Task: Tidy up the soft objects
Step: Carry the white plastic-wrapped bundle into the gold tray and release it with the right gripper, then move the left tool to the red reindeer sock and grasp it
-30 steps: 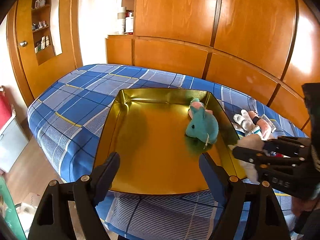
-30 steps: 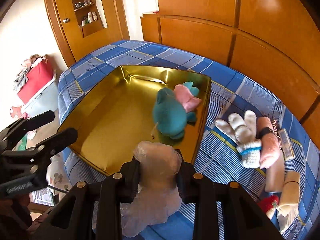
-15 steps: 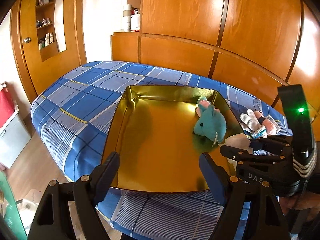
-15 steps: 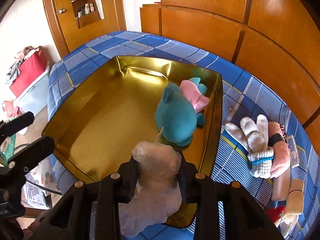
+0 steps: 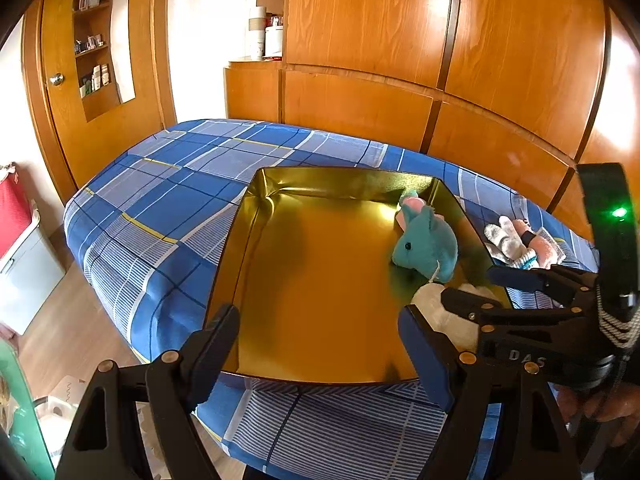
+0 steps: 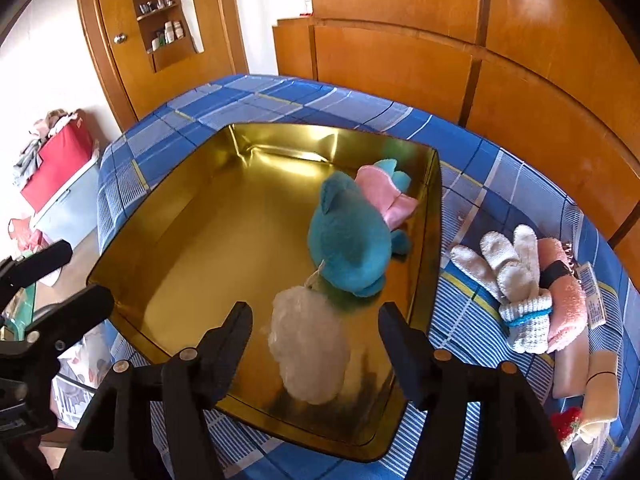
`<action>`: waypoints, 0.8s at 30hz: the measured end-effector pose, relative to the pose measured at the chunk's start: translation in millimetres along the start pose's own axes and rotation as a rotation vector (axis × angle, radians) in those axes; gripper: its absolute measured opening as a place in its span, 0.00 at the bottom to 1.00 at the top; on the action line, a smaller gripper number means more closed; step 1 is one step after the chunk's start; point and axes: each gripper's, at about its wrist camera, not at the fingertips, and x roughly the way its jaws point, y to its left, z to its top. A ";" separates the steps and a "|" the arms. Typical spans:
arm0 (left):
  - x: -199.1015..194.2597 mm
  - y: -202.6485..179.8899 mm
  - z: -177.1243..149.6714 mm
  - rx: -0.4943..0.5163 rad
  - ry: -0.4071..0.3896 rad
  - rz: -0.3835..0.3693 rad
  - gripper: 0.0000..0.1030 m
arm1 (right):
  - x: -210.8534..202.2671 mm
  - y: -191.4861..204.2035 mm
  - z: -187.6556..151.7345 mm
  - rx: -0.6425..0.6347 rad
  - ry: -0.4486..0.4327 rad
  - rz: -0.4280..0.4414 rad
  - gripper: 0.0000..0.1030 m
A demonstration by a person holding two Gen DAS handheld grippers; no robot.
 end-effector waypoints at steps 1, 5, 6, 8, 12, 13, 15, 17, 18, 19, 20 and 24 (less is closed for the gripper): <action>0.1 -0.3 -0.3 0.001 0.001 0.001 0.80 | -2.4 -0.7 -0.3 0.003 -0.007 -0.001 0.64; -0.2 -2.0 -1.0 0.007 0.000 -0.001 0.80 | -14.6 -5.8 -2.8 0.026 -0.044 -0.018 0.64; -0.4 -2.4 -1.1 0.008 0.000 -0.002 0.80 | -19.0 -8.6 -4.1 0.037 -0.056 -0.023 0.64; -1.0 -4.1 -0.9 0.011 0.000 -0.004 0.80 | -26.8 -14.4 -6.8 0.057 -0.076 -0.032 0.64; -3.0 -9.0 -0.1 0.026 -0.004 -0.014 0.80 | -45.2 -29.7 -14.4 0.090 -0.113 -0.070 0.64; -4.1 -10.7 0.5 0.032 -0.007 -0.019 0.80 | -49.8 -34.7 -16.8 0.101 -0.121 -0.078 0.64; -6.1 -15.0 1.7 0.043 -0.014 -0.032 0.80 | -60.3 -48.3 -23.0 0.131 -0.136 -0.097 0.64; -8.1 -20.8 2.8 0.062 -0.018 -0.052 0.80 | -71.8 -65.3 -30.2 0.165 -0.150 -0.123 0.64; -8.8 -24.0 3.2 0.072 -0.019 -0.060 0.80 | -79.0 -76.7 -34.8 0.189 -0.157 -0.141 0.64; -9.5 -28.5 3.5 0.085 -0.021 -0.070 0.80 | -84.5 -86.0 -39.3 0.208 -0.162 -0.157 0.64; -9.9 -33.5 3.7 0.099 -0.020 -0.078 0.80 | -92.1 -99.5 -45.7 0.237 -0.167 -0.179 0.64; -12.4 -53.1 5.6 0.147 -0.024 -0.113 0.80 | -116.6 -147.0 -70.1 0.339 -0.175 -0.258 0.64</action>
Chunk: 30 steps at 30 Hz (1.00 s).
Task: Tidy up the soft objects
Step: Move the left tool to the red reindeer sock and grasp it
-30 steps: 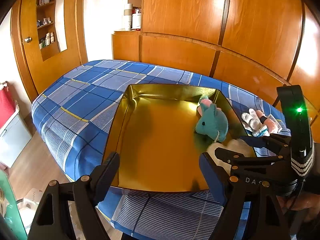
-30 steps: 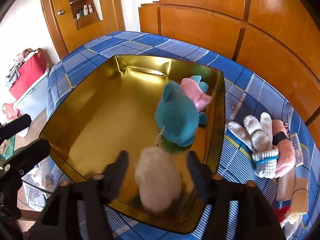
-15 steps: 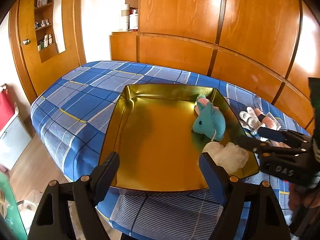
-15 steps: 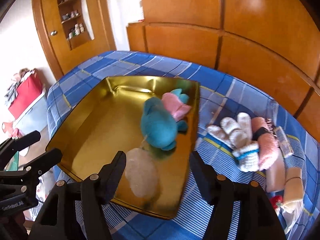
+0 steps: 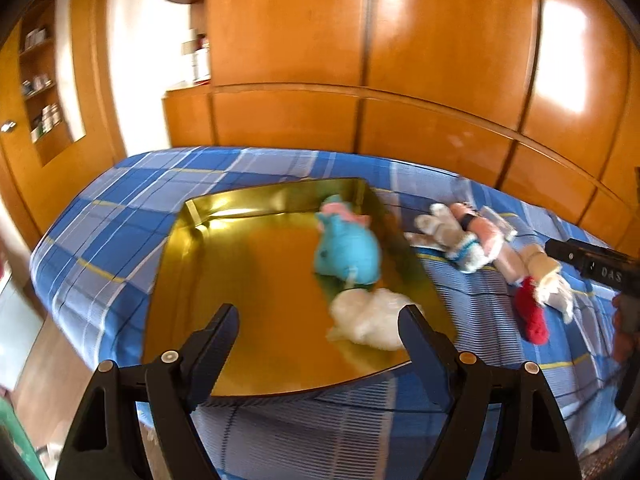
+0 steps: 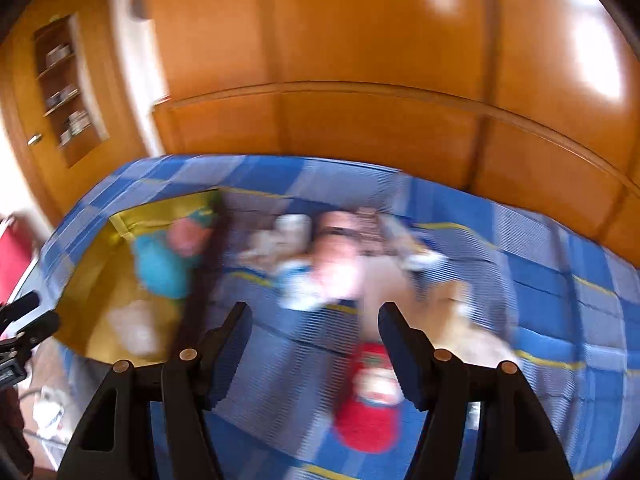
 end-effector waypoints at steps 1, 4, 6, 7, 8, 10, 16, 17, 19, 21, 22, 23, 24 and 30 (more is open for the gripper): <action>-0.3 -5.5 1.5 0.013 -0.001 -0.013 0.80 | -3.8 -18.5 -2.1 0.036 -0.001 -0.028 0.65; -1.3 -27.1 5.6 0.066 -0.001 -0.067 0.80 | -12.6 -68.0 -10.1 0.142 -0.002 -0.098 0.65; 0.1 -40.7 7.1 0.102 0.004 -0.098 0.80 | -16.3 -96.0 -17.4 0.207 -0.002 -0.144 0.65; 1.4 -49.2 7.9 0.120 0.010 -0.117 0.80 | -17.3 -108.5 -21.7 0.237 -0.002 -0.163 0.65; 2.8 -58.6 8.3 0.138 0.018 -0.134 0.80 | -18.1 -118.1 -25.6 0.259 -0.002 -0.177 0.65; 4.6 -77.0 8.9 0.177 0.029 -0.167 0.80 | -19.4 -138.8 -37.0 0.313 -0.002 -0.205 0.65; 19.9 -132.7 4.4 0.278 0.100 -0.263 0.80 | -18.8 -177.8 -56.6 0.481 0.013 -0.224 0.65; 23.3 -141.1 2.6 0.288 0.113 -0.272 0.80 | -20.7 -180.7 -57.2 0.492 0.009 -0.224 0.65; 30.6 -155.2 -0.5 0.300 0.138 -0.294 0.80 | -21.5 -183.7 -59.1 0.511 0.012 -0.223 0.66; 36.3 -166.6 -4.4 0.306 0.164 -0.310 0.80 | -21.9 -187.6 -61.0 0.537 0.019 -0.213 0.66; 38.6 -171.8 -5.7 0.308 0.175 -0.316 0.80 | -21.0 -187.9 -61.0 0.546 0.020 -0.205 0.65; 41.3 -175.7 -6.7 0.310 0.184 -0.320 0.80 | -19.7 -187.2 -60.5 0.552 0.021 -0.198 0.66; 44.6 -180.2 -7.2 0.311 0.195 -0.325 0.80 | -20.6 -186.9 -60.9 0.554 0.020 -0.196 0.65; 62.7 -205.2 -8.5 0.310 0.246 -0.371 0.80 | -21.6 -181.1 -57.8 0.542 0.016 -0.186 0.66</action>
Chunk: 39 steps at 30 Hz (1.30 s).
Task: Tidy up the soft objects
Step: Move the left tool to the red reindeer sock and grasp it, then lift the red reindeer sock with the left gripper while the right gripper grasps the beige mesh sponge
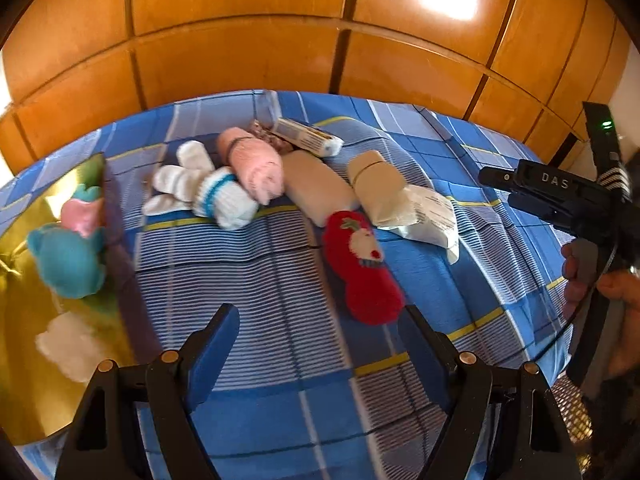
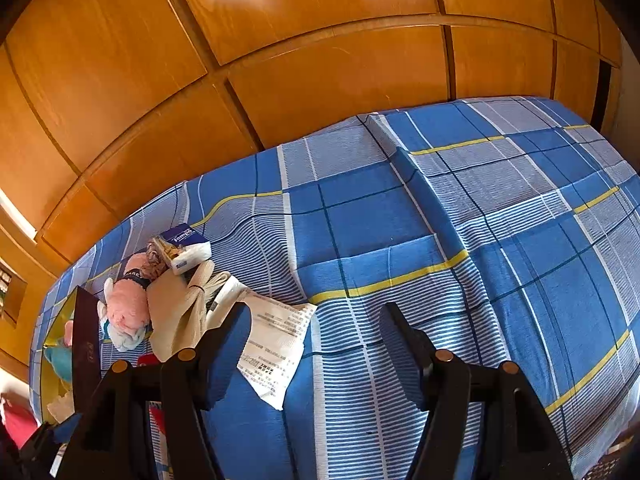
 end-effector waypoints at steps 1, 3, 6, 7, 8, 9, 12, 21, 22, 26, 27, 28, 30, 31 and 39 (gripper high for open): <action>4.1 -2.3 2.2 -0.003 0.006 -0.008 0.80 | -0.4 0.5 0.1 -0.002 -0.002 0.002 0.65; 11.6 -6.8 6.2 -0.005 0.016 -0.014 0.80 | -0.7 1.2 0.4 -0.001 -0.001 0.010 0.66; 24.3 -17.0 12.9 0.003 0.022 -0.019 0.80 | -0.1 2.4 0.9 0.000 0.002 0.019 0.66; 29.1 -20.3 15.1 0.008 0.022 -0.011 0.80 | -0.1 3.0 1.2 -0.001 0.002 0.022 0.66; 34.2 -23.0 17.6 0.008 0.025 -0.008 0.80 | -0.3 3.6 1.3 -0.002 0.002 0.025 0.66; 38.6 -24.9 20.0 0.005 0.028 -0.008 0.80 | -0.3 3.7 1.5 -0.003 0.001 0.027 0.66; 53.0 -32.4 27.4 0.009 0.036 0.021 0.79 | -0.7 4.1 2.3 -0.002 -0.005 0.031 0.66; 89.4 -41.2 29.5 0.037 0.086 0.013 0.24 | 1.8 3.1 3.5 0.004 0.001 0.034 0.66; 86.7 -38.8 28.5 0.039 0.075 0.001 0.24 | 2.3 3.5 3.2 0.002 0.003 0.032 0.66; 69.0 -22.1 20.3 0.017 0.056 -0.060 0.24 | 3.7 6.9 1.6 -0.018 0.006 0.028 0.66; 63.8 -19.9 15.9 0.029 0.052 -0.071 0.24 | 4.1 8.5 1.0 -0.027 0.006 0.025 0.66; 58.8 -17.5 11.0 0.043 0.054 -0.077 0.24 | 4.6 9.7 0.5 -0.035 0.006 0.020 0.66; 48.6 -11.8 0.4 0.068 0.051 -0.081 0.24 | 5.8 11.7 -1.2 -0.050 0.009 0.011 0.66; 43.2 -10.1 -5.0 0.083 0.048 -0.084 0.24 | 6.3 12.6 -2.0 -0.056 0.011 0.012 0.65; 36.3 3.1 -40.1 0.125 0.071 -0.074 0.25 | 10.8 20.0 -7.7 -0.093 0.030 0.050 0.65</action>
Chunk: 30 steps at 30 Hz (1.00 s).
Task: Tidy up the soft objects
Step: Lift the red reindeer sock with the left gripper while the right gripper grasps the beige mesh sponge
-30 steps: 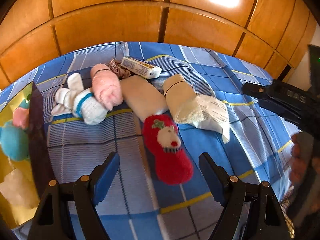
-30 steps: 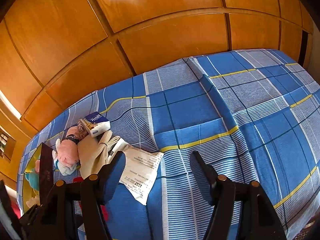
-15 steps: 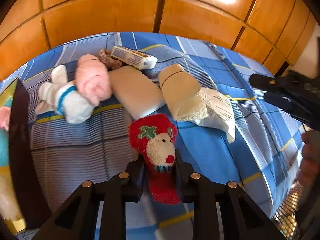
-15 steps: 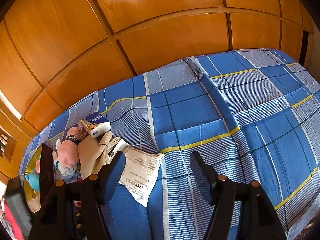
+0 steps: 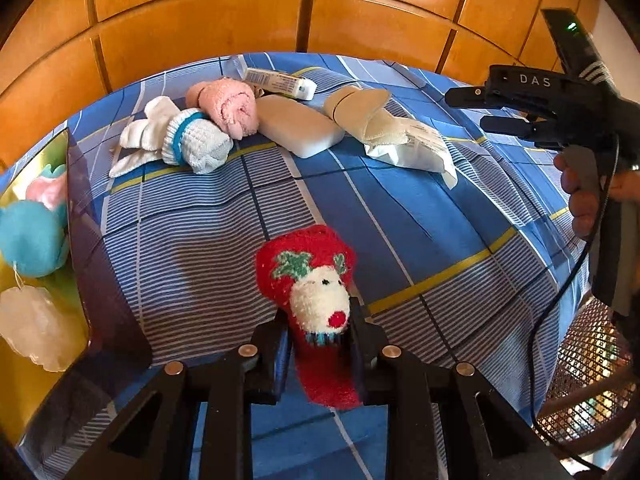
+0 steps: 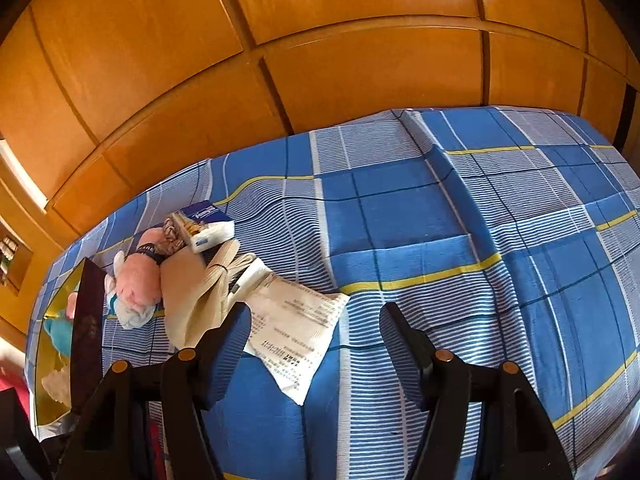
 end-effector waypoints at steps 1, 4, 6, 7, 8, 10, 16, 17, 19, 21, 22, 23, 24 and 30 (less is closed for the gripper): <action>1.3 -0.4 -0.5 -0.004 -0.004 0.001 0.25 | 0.3 0.3 -0.4 -0.001 0.002 0.006 0.65; 5.7 -2.8 1.2 -0.002 -0.001 0.014 0.25 | 2.2 1.4 -1.9 0.000 0.014 0.038 0.65; 5.4 -4.0 1.7 0.000 -0.005 0.017 0.25 | 2.6 1.3 -2.1 0.010 0.021 0.064 0.61; 5.7 -2.4 0.8 -0.006 -0.009 0.015 0.25 | 2.4 0.5 -1.8 0.021 0.020 0.074 0.58; 4.8 -1.5 -1.1 -0.015 -0.014 0.010 0.26 | 2.1 -1.2 -1.3 0.038 0.022 0.089 0.56; 3.8 0.6 -4.6 -0.024 -0.027 0.001 0.26 | 2.8 -0.5 0.2 0.060 0.038 0.122 0.50; 1.5 4.7 -6.3 -0.045 -0.033 -0.010 0.27 | 18.7 38.0 7.6 -0.010 0.094 0.178 0.50; 0.9 4.8 -7.3 -0.047 -0.034 -0.010 0.27 | 25.9 46.2 10.7 -0.019 0.107 0.180 0.50; 0.8 4.7 -7.9 -0.050 -0.036 -0.010 0.27 | 37.1 55.9 14.9 -0.025 0.130 0.181 0.50; 0.5 5.2 -8.3 -0.052 -0.035 -0.012 0.27 | 50.6 65.7 20.3 -0.028 0.153 0.171 0.50; 0.6 5.6 -8.3 -0.053 -0.035 -0.014 0.27 | 55.1 68.2 21.4 -0.031 0.163 0.167 0.50; 0.6 6.3 -8.5 -0.055 -0.035 -0.017 0.28 | 60.6 71.3 23.0 -0.034 0.175 0.164 0.50; 0.7 6.4 -8.7 -0.057 -0.035 -0.017 0.28 | 67.2 75.1 24.1 -0.041 0.193 0.164 0.50; 1.9 8.8 -9.6 -0.073 -0.036 -0.032 0.29 | 77.1 87.7 20.4 -0.104 0.223 0.125 0.24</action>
